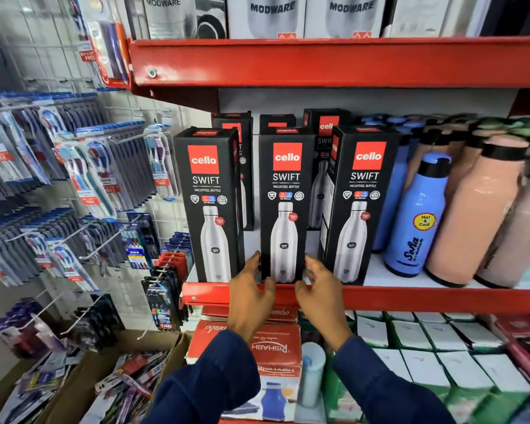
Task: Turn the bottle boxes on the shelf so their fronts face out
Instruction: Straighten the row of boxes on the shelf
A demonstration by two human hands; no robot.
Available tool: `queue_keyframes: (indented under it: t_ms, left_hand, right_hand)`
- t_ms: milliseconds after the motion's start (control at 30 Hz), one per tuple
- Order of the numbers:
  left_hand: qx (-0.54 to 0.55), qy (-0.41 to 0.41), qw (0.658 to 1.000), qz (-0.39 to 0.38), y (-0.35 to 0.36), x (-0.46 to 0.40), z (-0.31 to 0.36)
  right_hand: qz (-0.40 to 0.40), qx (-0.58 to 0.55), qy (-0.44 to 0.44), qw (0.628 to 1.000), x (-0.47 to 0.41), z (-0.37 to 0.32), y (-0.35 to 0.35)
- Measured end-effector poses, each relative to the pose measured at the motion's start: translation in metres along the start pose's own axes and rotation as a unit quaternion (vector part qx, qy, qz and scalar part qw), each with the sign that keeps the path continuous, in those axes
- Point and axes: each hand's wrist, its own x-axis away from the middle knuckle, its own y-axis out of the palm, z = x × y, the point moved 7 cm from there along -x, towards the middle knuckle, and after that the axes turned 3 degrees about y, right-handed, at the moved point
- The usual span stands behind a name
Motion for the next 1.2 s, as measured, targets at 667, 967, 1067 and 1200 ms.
queue_keyframes:
  t_ms: [667, 967, 1067, 1200]
  left_hand:
    - [-0.033, -0.018, 0.996, 0.08, -0.011, 0.016, 0.003]
    - [0.033, 0.115, 0.972, 0.203, -0.002, 0.028, 0.054]
    - [0.037, 0.132, 0.98, 0.141, 0.029, 0.025, 0.066]
    - [0.019, 0.099, 0.994, 0.042, 0.073, 0.019, 0.074]
  right_hand:
    - [-0.032, -0.063, -0.004, 0.997, 0.01, -0.001, -0.02]
    - [0.203, -0.157, 0.01, 0.967, 0.015, 0.034, -0.093]
    - [0.244, -0.157, 0.029, 0.957, 0.006, 0.05, -0.107]
    - [0.174, -0.132, 0.06, 0.974, -0.013, 0.074, -0.105]
